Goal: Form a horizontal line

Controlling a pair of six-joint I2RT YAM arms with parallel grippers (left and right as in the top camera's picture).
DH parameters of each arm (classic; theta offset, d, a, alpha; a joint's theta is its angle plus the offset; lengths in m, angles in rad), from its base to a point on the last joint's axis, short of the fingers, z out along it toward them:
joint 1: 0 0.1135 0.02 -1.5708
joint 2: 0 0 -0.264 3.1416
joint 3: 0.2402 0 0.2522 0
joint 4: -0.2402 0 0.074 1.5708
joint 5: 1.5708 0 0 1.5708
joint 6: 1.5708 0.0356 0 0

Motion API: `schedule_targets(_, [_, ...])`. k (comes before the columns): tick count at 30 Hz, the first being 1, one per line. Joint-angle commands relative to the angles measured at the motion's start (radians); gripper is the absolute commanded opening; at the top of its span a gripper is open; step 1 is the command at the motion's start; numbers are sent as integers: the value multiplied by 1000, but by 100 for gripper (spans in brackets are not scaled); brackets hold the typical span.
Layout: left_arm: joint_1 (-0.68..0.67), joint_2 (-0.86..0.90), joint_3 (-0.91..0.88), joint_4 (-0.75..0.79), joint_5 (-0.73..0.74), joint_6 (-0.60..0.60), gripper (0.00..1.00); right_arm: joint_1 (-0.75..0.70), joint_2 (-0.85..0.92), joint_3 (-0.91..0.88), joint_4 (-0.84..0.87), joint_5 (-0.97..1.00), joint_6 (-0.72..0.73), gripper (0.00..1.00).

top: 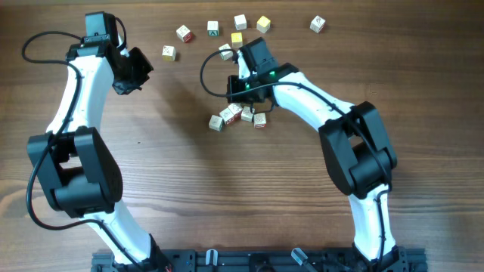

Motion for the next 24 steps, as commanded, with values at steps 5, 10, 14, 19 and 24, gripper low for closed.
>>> schedule_targets(5, [6,-10,5,-7,-72,25,4,20,19,26,-16,37,76,5])
schedule_targets(10, [6,-10,-2,-8,-72,25,4,20,19,26,-45,29,80,4])
schedule_targets(14, [6,-10,-8,-11,-72,25,4,25,19,26,-66,-5,78,5])
schedule_targets(19, [6,-10,-8,-11,-72,25,4,29,19,26,-71,-27,76,4])
schedule_targets(24, [6,-10,-8,-12,-72,25,4,29,18,26,-106,-27,76,5])
